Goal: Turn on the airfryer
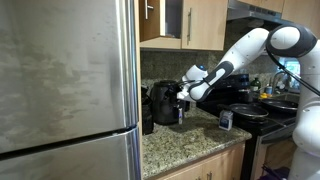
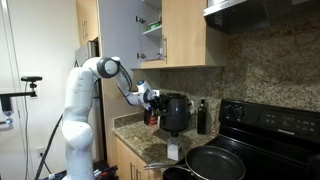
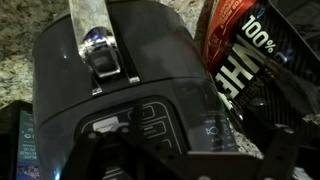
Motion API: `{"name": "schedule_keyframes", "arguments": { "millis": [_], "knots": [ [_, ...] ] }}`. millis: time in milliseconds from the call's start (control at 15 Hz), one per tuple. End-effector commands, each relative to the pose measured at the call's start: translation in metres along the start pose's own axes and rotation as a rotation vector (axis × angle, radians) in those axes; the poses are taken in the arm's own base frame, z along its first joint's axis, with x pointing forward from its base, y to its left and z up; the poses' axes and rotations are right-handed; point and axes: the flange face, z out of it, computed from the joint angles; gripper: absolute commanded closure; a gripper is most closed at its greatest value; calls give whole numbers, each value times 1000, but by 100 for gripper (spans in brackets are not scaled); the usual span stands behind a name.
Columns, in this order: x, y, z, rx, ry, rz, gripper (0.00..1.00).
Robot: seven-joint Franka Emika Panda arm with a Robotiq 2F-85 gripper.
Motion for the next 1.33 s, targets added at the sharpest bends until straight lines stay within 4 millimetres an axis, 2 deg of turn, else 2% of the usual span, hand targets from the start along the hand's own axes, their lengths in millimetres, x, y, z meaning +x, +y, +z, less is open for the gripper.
{"name": "schedule_keyframes", "arguments": {
  "millis": [0, 267, 467, 600, 667, 733, 867, 1000, 1067, 1133, 1200, 1267],
  "knots": [
    [5, -7, 22, 21, -10, 33, 0],
    [-4, -9, 31, 24, -47, 81, 0],
    [1, -6, 30, 20, -24, 76, 0],
    [-4, -10, 23, 21, -41, 95, 0],
    [-7, -12, 15, 17, -40, 85, 0],
    [-23, -27, 1, 17, -93, 79, 0],
    [-43, -30, -32, -63, -176, 52, 0],
    [-61, -36, -56, -113, -282, 37, 0],
    [-57, -38, -76, -129, -307, 43, 0],
    [-56, -30, -94, -174, -295, 39, 0],
    [-50, -46, -57, -115, -290, 45, 0],
    [-49, -44, -75, -141, -292, 39, 0]
  ]
}}
